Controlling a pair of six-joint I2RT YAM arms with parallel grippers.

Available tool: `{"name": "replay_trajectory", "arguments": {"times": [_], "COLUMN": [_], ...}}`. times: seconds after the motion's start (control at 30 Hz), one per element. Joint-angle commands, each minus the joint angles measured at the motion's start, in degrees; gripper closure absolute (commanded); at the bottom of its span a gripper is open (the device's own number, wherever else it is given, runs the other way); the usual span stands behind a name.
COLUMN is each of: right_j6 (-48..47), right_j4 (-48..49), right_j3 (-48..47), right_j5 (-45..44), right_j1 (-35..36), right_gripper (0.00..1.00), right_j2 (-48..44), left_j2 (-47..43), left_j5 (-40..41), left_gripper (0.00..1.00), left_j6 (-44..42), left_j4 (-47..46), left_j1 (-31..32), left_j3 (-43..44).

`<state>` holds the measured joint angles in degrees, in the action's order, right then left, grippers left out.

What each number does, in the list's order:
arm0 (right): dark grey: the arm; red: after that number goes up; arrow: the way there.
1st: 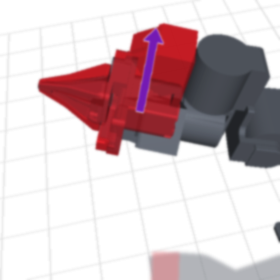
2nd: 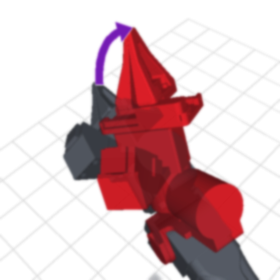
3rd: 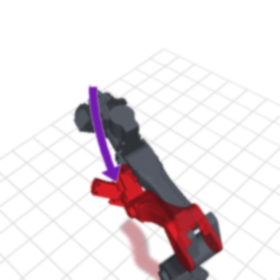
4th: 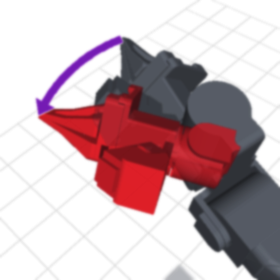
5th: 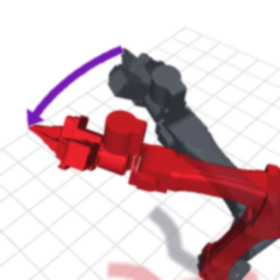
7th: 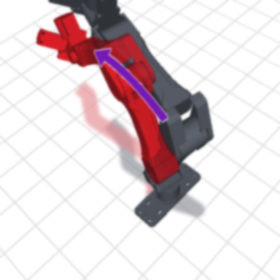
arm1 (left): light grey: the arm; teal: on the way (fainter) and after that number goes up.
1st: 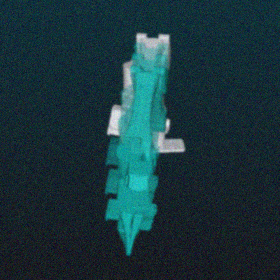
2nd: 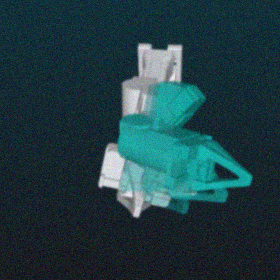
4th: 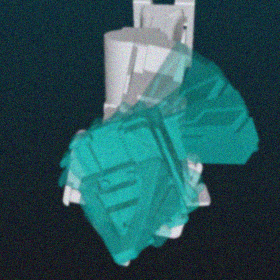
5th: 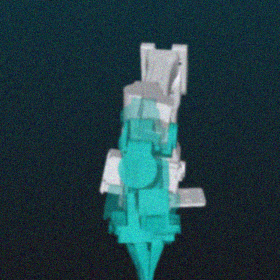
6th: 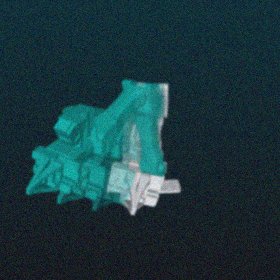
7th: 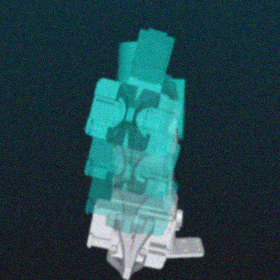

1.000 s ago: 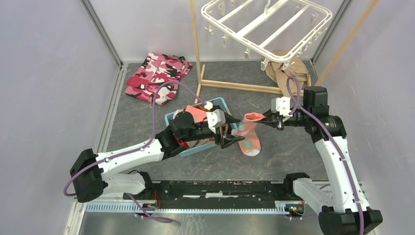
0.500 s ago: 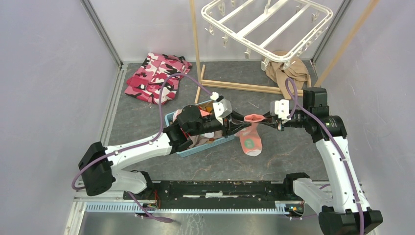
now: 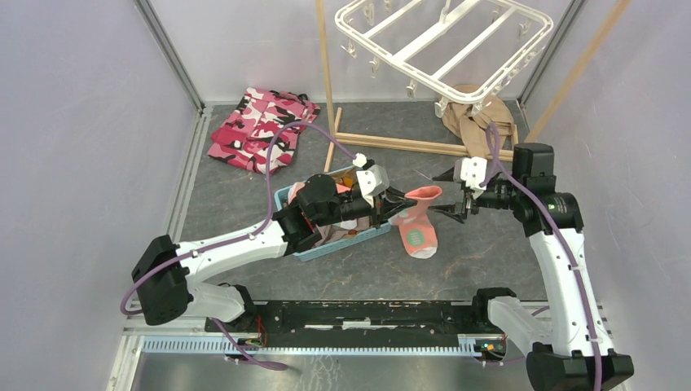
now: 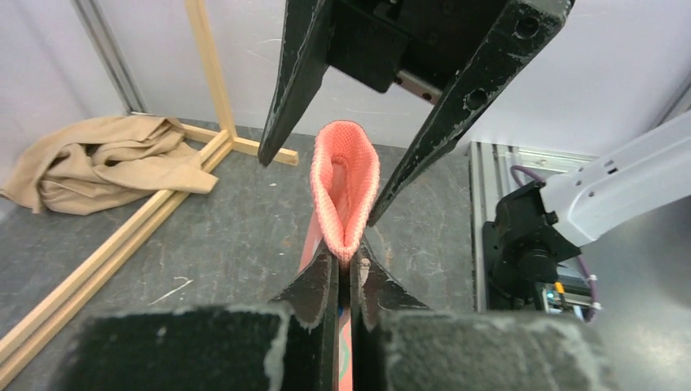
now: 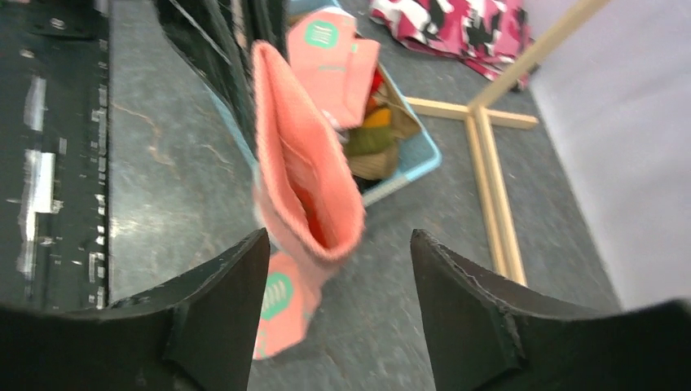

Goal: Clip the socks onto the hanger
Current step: Pick up the sock from the bin, then open the clamp at the hanger.

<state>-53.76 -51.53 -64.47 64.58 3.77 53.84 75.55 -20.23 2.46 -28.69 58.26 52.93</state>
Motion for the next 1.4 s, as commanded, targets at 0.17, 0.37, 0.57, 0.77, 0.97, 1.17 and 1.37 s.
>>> {"name": "replay_trajectory", "arguments": {"times": [0.17, 0.37, 0.57, 0.77, 0.97, 1.17, 1.37], "right_j6": [15.7, 29.01, 35.38, 29.7, 37.88, 29.43, 28.36], "right_j4": [12.39, 23.45, 34.75, 30.54, 40.87, 39.44, 38.76], "right_j3": [0.28, 0.18, -0.19, -2.54, -0.84, -2.7, -5.39], "right_j5": [-5.79, 5.08, -2.05, -4.75, -2.12, 5.1, 8.67], "right_j1": [-12.03, -24.47, -25.66, -25.7, -25.74, -25.66, -25.62], "right_gripper": [0.07, 0.04, 0.02, 0.02, 0.03, 0.08, 0.13], "right_j2": [-5.28, -1.31, -1.28, 1.72, 2.34, 4.72, 7.13], "left_j2": [-0.63, -1.75, -1.66, 1.27, 1.5, 1.47, 2.07], "left_j5": [6.76, 7.66, 3.55, -1.63, -5.34, -7.97, -8.93], "left_gripper": [0.98, 0.98, 0.98, 0.98, 0.98, 0.98, 0.98], "left_j6": [-8.8, -13.68, -15.3, -15.89, -13.32, -12.66, -12.61], "left_j4": [-3.23, -2.75, -2.66, -3.32, -5.13, -4.59, -4.45], "left_j1": [0.03, -0.44, -3.82, -5.71, -7.53, -7.82, -8.37], "left_j3": [1.03, -0.1, 1.42, 3.71, 3.76, 3.59, 4.21]}}
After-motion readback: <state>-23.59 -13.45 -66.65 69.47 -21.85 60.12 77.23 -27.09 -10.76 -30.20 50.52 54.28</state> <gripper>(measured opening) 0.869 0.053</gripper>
